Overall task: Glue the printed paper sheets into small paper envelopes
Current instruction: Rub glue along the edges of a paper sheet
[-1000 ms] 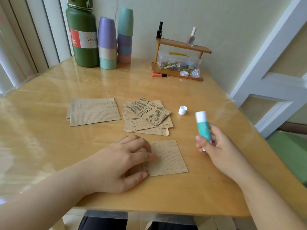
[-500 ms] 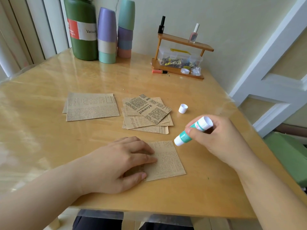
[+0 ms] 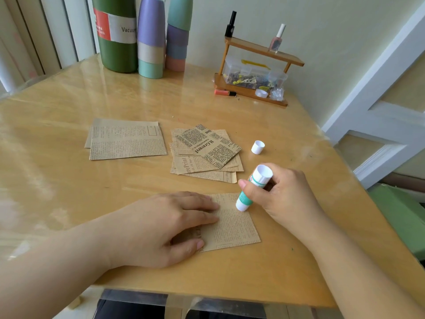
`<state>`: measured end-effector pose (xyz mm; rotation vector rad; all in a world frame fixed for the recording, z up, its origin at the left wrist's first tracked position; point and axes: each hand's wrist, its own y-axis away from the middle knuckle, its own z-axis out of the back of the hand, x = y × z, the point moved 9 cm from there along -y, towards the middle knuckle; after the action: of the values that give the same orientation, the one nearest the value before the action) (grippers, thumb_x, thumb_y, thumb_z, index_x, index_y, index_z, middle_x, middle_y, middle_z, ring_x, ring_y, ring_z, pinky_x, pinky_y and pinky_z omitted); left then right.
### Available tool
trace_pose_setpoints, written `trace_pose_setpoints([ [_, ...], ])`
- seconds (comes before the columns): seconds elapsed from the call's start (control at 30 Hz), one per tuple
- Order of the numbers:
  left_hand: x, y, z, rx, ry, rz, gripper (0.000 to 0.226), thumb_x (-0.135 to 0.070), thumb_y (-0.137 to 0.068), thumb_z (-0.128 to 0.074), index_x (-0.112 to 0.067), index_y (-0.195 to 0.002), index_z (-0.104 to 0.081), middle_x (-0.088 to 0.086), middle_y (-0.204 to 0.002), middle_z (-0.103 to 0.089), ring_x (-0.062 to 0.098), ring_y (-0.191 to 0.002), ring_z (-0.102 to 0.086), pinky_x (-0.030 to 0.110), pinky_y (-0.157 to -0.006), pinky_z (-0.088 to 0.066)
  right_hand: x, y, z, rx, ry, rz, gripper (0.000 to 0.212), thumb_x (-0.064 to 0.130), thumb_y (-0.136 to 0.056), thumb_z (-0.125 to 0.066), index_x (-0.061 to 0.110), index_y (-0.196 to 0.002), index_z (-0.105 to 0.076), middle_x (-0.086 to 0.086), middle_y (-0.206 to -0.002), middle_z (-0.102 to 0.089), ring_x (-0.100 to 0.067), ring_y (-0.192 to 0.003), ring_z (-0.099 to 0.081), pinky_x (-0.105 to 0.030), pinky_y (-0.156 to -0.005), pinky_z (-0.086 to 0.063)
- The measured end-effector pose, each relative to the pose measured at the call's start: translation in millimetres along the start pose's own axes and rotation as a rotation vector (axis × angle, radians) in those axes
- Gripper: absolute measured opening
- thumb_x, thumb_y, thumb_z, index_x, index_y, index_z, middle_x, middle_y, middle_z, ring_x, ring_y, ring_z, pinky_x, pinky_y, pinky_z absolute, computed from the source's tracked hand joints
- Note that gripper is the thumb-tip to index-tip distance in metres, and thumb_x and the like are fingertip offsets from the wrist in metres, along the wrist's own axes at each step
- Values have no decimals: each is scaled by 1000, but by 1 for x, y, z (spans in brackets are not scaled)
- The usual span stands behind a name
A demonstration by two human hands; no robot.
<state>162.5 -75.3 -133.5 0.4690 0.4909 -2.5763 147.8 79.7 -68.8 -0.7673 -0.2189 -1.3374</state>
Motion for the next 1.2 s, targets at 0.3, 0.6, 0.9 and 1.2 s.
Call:
trace_pose_setpoints([
  [0.3,2,-1,-1,-2,72,40,55,-53,-84,-37,-29,-131,-53,-18,-141,-41,0,-128,-39,35,-102,-41,0,-17,-6,-17,-67,31,30,9,-83,-69,0,-61,-51,25,-40,-49,-4,-43,-36,-8,-43,-27],
  [0.6,-3,-2,4,-7,-40,-48,48,-45,-87,-50,-23,-129,-56,-12,-139,-48,2,-129,-41,27,-100,-42,-3,0,2,-52,-75,62,33,26,-76,-65,-2,-61,-54,16,-46,-48,-7,-45,-31,-10,-42,-23],
  [0.9,-4,-2,5,-5,-41,-40,49,-47,-87,-48,-20,-127,-57,-11,-137,-50,3,-128,-42,21,-103,-33,4,22,4,19,-100,101,31,27,-77,-66,4,-60,-56,22,-55,-64,-3,-44,-35,-9,-44,-28],
  [1.2,-5,-1,7,-24,-57,-46,48,-47,-86,-50,-21,-127,-57,-11,-136,-50,2,-126,-43,26,-98,-44,1,-9,-8,-38,-102,100,31,19,-78,-68,-3,-62,-54,23,-47,-55,-4,-45,-35,-7,-44,-26],
])
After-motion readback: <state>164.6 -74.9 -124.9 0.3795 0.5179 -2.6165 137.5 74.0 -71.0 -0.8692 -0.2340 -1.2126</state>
